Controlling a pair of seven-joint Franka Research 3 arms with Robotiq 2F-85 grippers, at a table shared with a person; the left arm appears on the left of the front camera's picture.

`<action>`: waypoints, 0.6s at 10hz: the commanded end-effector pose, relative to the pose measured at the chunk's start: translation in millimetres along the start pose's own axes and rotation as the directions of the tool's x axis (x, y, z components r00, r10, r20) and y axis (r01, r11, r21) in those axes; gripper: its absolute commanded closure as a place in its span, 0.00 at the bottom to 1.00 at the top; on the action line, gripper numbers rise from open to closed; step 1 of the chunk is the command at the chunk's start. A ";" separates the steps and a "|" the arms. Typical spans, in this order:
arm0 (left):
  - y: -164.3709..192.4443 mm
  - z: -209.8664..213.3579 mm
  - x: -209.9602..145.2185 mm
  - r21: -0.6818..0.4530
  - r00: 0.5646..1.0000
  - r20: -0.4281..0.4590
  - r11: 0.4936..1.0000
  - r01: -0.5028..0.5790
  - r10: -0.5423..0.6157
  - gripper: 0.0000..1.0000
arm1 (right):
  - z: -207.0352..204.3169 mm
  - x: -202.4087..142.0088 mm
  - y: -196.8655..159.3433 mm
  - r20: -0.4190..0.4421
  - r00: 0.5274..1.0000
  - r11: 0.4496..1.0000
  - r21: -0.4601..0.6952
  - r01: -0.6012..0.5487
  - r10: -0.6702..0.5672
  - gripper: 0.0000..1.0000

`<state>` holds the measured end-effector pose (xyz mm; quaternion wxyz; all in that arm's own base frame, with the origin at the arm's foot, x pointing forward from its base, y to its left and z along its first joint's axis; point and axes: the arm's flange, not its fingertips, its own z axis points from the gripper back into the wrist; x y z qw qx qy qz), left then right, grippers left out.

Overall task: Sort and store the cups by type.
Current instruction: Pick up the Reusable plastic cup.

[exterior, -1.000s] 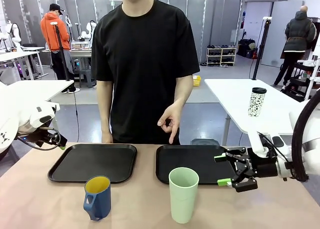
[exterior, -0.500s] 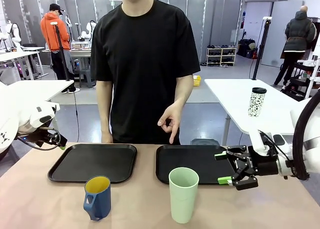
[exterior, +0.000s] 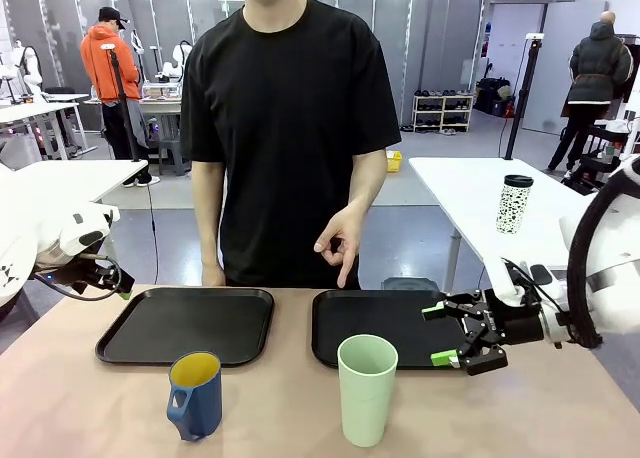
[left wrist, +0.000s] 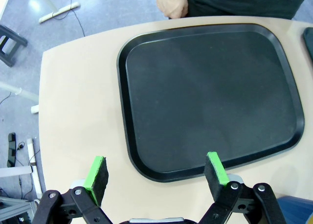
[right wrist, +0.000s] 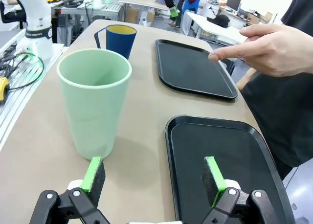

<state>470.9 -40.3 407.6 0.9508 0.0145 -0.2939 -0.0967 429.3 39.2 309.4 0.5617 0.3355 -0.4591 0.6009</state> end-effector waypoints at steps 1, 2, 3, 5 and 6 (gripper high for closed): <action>1.1 0.1 0.4 -0.001 1.000 0.001 1.000 0.004 -0.004 0.00 | -5.4 -5.3 -20.8 -0.018 1.000 0.996 0.082 0.016 -0.015 0.00; 1.1 0.1 0.4 -0.001 1.000 0.001 1.000 0.004 -0.004 0.00 | -10.0 -7.2 -26.3 0.000 0.999 0.993 0.113 0.044 -0.044 0.00; 1.1 0.1 0.4 -0.001 1.000 0.001 1.000 0.004 -0.004 0.00 | -16.7 -7.7 -27.6 -0.007 0.998 0.986 0.153 0.062 -0.062 0.00; 1.1 0.1 0.4 -0.001 1.000 0.001 1.000 0.004 -0.004 0.00 | -29.2 -7.5 -18.0 -0.021 0.996 0.983 0.155 0.094 -0.092 0.00; 1.1 0.1 0.4 -0.001 1.000 0.001 1.000 0.004 -0.004 0.00 | -33.8 -8.0 -11.8 -0.033 0.996 0.981 0.170 0.092 -0.088 0.00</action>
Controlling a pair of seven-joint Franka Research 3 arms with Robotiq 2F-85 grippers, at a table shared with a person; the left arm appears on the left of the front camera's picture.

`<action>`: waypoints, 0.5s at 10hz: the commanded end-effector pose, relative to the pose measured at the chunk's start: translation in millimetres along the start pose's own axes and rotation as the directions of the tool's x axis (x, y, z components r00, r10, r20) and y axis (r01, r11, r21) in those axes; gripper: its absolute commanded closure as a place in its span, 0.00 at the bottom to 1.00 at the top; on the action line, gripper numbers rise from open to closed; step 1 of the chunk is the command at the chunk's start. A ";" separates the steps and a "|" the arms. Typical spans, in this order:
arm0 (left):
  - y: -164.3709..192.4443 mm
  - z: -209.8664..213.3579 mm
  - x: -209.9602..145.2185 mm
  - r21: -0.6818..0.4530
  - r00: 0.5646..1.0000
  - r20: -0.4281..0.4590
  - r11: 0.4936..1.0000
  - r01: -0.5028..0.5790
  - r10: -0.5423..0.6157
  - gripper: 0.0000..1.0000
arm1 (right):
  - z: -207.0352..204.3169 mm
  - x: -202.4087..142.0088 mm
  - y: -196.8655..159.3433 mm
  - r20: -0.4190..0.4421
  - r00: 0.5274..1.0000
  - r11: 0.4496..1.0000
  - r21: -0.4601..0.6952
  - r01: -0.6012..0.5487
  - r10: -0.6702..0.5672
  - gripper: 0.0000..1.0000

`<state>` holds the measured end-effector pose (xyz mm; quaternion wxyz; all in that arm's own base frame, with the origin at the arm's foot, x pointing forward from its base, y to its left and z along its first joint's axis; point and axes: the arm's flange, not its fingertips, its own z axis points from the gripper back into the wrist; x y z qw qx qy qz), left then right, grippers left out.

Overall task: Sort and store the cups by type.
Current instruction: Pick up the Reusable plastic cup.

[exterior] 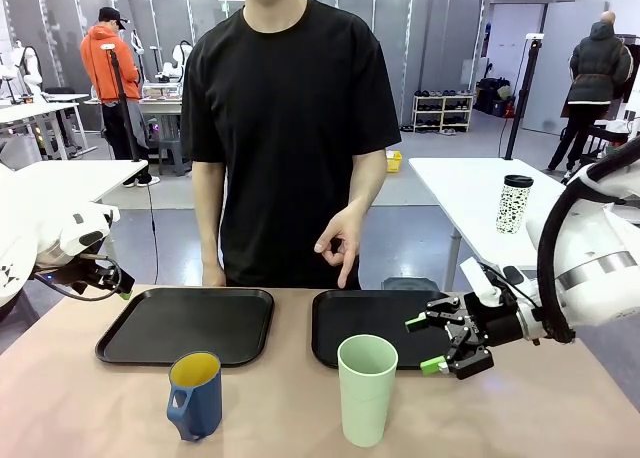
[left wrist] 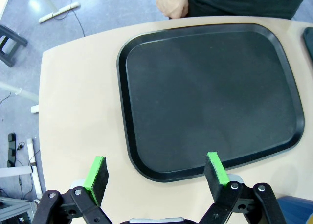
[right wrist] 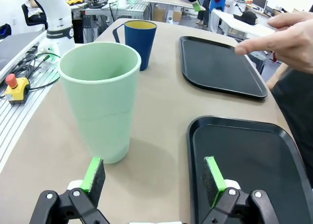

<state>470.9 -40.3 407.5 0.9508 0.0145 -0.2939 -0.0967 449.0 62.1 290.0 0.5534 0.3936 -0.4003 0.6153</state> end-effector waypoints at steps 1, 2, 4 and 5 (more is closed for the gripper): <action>1.2 0.1 0.4 -0.001 1.000 0.002 1.000 0.004 -0.004 0.00 | -12.7 4.3 7.3 -0.009 1.000 0.999 0.035 0.009 -0.009 0.00; 1.2 0.1 0.4 -0.001 1.000 0.002 1.000 0.004 -0.004 0.00 | -20.7 3.4 11.9 -0.014 1.000 0.999 0.048 0.009 -0.008 0.00; 1.2 0.1 0.4 -0.001 1.000 0.002 1.000 0.004 -0.004 0.00 | -31.7 -1.6 20.1 -0.028 1.000 0.998 0.068 0.007 -0.005 0.00; 1.2 0.1 0.4 -0.001 1.000 0.002 1.000 0.004 -0.004 0.00 | -34.5 -3.5 24.5 -0.021 1.000 0.997 0.074 0.007 -0.006 0.00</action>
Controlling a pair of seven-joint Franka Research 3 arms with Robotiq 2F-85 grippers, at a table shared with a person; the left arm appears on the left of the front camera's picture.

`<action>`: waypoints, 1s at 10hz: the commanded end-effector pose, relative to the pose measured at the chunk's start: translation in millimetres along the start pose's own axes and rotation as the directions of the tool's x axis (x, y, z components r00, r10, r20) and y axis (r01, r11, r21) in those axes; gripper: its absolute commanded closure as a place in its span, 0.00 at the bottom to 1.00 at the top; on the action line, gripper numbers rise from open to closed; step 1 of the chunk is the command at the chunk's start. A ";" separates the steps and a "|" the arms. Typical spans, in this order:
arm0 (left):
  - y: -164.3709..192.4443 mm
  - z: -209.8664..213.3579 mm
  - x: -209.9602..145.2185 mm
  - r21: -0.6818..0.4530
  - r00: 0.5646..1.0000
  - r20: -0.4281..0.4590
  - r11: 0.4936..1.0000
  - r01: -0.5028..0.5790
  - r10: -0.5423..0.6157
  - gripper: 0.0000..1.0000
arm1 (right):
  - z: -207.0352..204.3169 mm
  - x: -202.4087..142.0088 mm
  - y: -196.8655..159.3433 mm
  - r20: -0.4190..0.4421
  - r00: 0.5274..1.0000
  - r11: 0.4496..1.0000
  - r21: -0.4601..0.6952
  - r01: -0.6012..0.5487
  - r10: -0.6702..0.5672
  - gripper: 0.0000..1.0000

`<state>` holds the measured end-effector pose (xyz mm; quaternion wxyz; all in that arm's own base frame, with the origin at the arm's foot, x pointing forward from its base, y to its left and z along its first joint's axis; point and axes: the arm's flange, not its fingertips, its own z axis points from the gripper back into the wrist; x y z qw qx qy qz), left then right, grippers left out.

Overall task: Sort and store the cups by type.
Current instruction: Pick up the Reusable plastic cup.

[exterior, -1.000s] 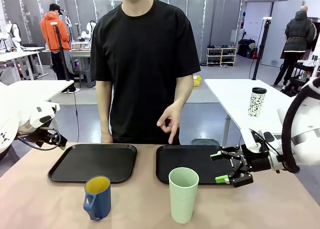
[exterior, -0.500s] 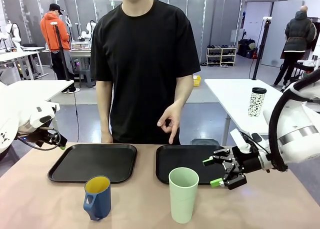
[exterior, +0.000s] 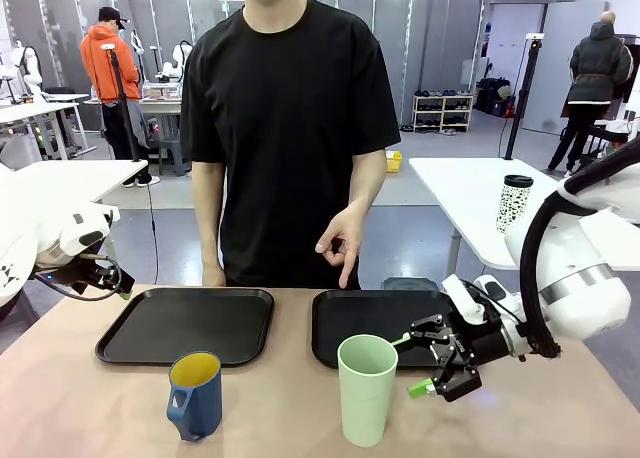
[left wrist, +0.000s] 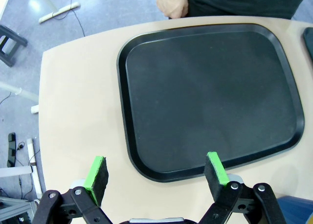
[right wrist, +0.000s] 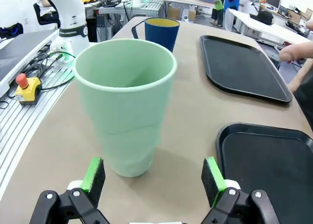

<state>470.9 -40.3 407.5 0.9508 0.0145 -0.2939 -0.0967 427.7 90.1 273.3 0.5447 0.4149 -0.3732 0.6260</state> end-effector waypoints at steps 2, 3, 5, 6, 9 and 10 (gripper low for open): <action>1.2 0.1 0.4 -0.001 1.000 0.002 1.000 0.003 -0.003 0.00 | -8.7 -2.4 11.8 0.006 1.000 1.000 0.014 0.006 -0.006 0.00; 1.2 0.1 0.4 -0.001 1.000 0.002 1.000 0.003 -0.003 0.00 | -11.7 -3.1 15.2 0.011 1.000 1.000 0.025 0.006 -0.006 0.00; 1.2 0.1 0.4 -0.001 1.000 0.002 1.000 0.003 -0.003 0.00 | -20.1 -3.5 20.2 0.049 0.999 0.999 0.033 0.007 -0.009 0.00; 1.2 0.1 0.4 -0.001 1.000 0.002 1.000 0.003 -0.003 0.00 | -25.1 -4.4 21.4 0.063 0.998 0.999 0.040 0.007 -0.009 0.00; 1.2 0.1 0.4 -0.001 1.000 0.002 1.000 0.003 -0.003 0.00 | -37.3 -11.3 18.7 0.110 0.994 0.999 0.047 0.011 -0.017 0.00; 1.2 0.1 0.4 -0.001 1.000 0.002 1.000 0.003 -0.003 0.00 | -39.4 -13.4 18.0 0.123 0.992 0.999 0.049 0.012 -0.017 0.00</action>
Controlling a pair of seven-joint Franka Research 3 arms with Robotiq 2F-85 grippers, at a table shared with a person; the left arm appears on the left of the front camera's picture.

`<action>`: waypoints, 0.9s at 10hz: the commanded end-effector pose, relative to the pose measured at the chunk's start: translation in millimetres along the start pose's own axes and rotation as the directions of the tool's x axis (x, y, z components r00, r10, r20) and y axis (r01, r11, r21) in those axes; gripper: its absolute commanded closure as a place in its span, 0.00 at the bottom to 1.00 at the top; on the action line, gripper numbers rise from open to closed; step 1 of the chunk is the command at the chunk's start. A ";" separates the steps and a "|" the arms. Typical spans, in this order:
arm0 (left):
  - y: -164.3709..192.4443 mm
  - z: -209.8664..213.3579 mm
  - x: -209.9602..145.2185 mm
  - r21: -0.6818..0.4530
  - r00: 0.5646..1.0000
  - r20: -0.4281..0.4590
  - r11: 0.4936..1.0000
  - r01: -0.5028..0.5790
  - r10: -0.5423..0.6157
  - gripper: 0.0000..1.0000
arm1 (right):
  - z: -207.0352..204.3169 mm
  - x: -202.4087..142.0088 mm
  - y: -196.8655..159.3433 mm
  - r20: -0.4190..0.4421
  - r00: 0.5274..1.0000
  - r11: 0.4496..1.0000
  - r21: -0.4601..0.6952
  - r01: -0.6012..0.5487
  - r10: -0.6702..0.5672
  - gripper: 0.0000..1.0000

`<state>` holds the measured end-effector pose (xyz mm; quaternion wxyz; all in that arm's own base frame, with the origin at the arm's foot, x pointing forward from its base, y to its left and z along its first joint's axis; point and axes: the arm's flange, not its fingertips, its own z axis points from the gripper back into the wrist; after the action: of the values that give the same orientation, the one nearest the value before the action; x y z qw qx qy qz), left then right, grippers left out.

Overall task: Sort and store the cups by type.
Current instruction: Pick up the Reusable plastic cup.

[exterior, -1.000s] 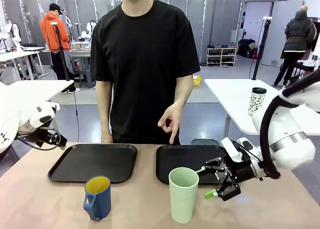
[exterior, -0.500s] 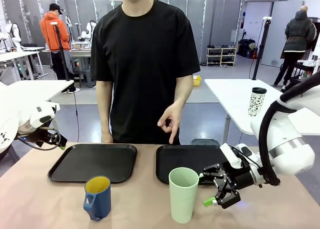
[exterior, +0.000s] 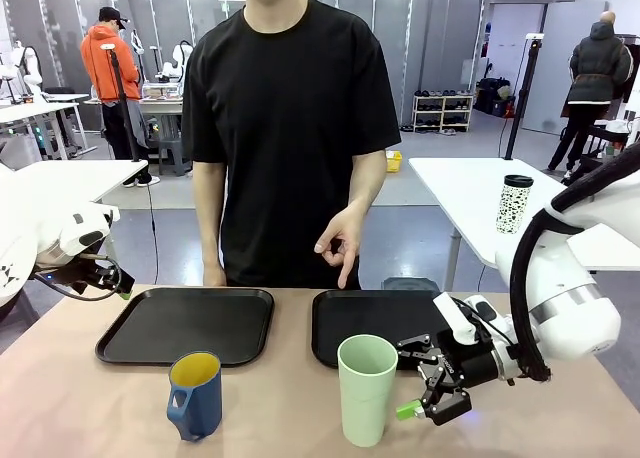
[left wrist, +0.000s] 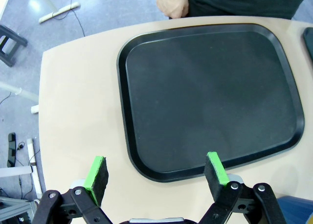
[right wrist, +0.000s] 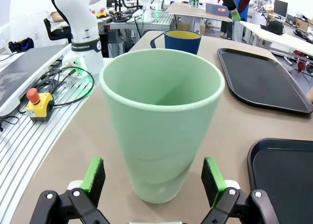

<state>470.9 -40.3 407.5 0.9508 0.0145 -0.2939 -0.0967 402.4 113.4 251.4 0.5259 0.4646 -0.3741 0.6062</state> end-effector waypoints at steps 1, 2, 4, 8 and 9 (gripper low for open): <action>1.2 0.1 0.4 -0.001 1.000 0.002 1.000 0.003 -0.003 0.00 | -7.5 -6.7 -6.5 0.046 0.999 1.000 0.003 -0.016 0.015 0.00; 1.2 0.1 0.4 -0.001 1.000 0.002 1.000 0.003 -0.003 0.00 | -9.6 -8.9 -7.9 0.067 0.998 1.000 0.008 -0.016 0.015 0.00; 1.2 0.1 0.4 -0.001 1.000 0.002 1.000 0.003 -0.003 0.00 | -15.5 -14.8 -9.8 0.110 0.994 1.000 0.004 -0.016 0.016 0.00; 1.2 0.1 0.4 -0.001 1.000 0.002 1.000 0.003 -0.003 0.00 | -28.9 -23.1 -12.6 0.133 0.991 0.999 0.044 -0.008 0.002 0.00; 1.2 0.1 0.4 -0.001 1.000 0.002 1.000 0.003 -0.003 0.00 | -31.5 -23.7 -13.2 0.149 0.989 0.999 0.046 -0.011 0.004 0.00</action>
<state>470.9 -40.3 407.5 0.9508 0.0145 -0.2939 -0.0967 407.5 132.9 222.3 0.4978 0.5192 -0.3832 0.5795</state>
